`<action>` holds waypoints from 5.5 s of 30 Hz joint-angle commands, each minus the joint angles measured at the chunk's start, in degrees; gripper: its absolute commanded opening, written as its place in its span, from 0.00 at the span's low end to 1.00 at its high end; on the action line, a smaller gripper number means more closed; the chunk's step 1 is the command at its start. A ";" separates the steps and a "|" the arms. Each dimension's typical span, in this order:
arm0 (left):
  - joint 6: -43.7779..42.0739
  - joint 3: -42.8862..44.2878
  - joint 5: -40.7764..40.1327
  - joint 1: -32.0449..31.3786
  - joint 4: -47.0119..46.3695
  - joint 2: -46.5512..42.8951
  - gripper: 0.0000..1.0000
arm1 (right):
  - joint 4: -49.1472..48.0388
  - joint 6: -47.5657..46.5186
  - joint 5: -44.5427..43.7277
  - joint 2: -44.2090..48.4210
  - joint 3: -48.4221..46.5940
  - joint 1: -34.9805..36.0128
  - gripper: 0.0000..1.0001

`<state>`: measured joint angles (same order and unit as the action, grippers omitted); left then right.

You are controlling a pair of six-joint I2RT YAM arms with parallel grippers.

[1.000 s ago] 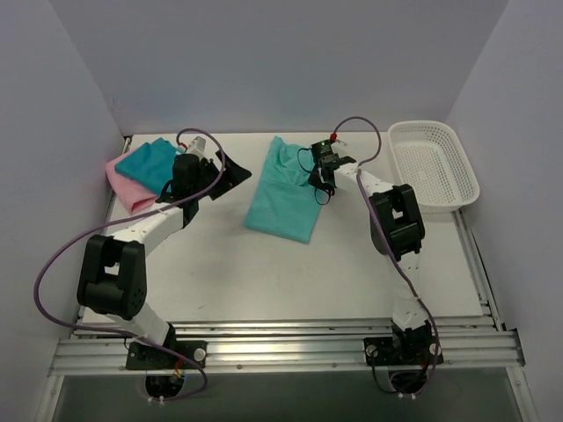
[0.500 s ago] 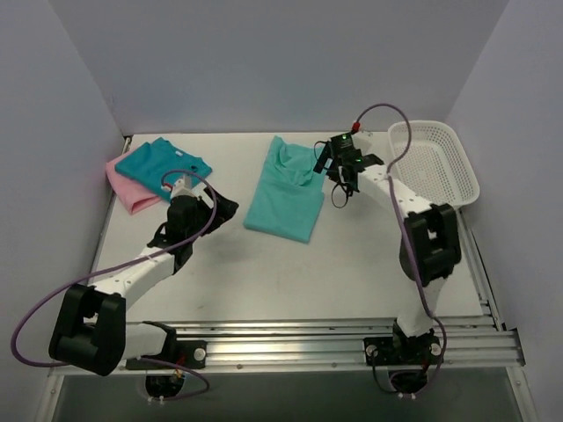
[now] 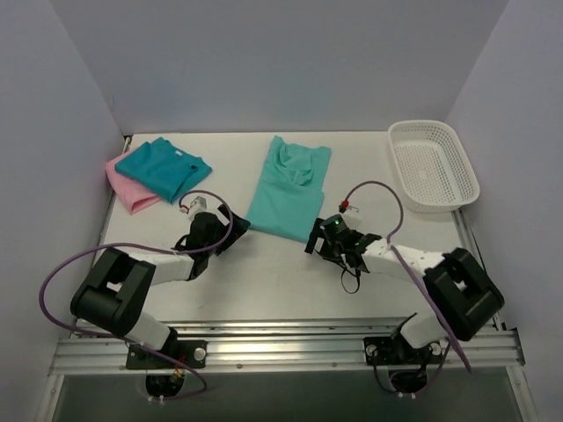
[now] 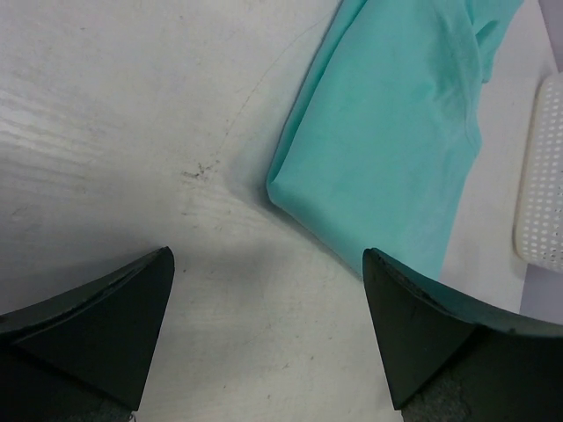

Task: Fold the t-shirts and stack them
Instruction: Grab one side of the 2/3 rectangular tshirt with both arms, then fold the long partially folded tshirt into a neat square

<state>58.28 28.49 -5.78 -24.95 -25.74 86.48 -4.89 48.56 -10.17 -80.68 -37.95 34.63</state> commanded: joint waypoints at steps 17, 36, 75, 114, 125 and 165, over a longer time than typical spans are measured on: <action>4.30 5.96 0.86 -1.42 -8.01 12.40 0.99 | -19.29 4.09 9.47 -23.90 -5.46 1.23 0.99; 5.00 8.51 2.26 0.34 -12.41 20.57 0.56 | -10.76 1.98 5.52 -10.46 -0.28 0.52 0.43; 2.89 11.68 5.16 1.92 -13.11 25.15 0.02 | -14.63 1.54 6.22 -22.24 -5.03 -1.06 0.00; 3.25 3.67 -20.85 -21.63 31.90 -33.93 0.02 | 15.34 1.55 -9.95 1.51 -11.78 10.81 0.00; -2.21 14.13 -18.92 -16.45 29.52 -25.04 0.03 | 18.42 -5.40 -9.60 -11.50 -29.89 5.01 0.00; -9.66 78.94 11.68 20.91 28.40 40.02 0.94 | -17.04 -2.74 27.16 -54.14 -78.66 -15.74 1.00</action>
<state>51.72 105.65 2.04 -3.66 -2.57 130.17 -3.11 44.99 12.05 -152.38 -132.44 17.96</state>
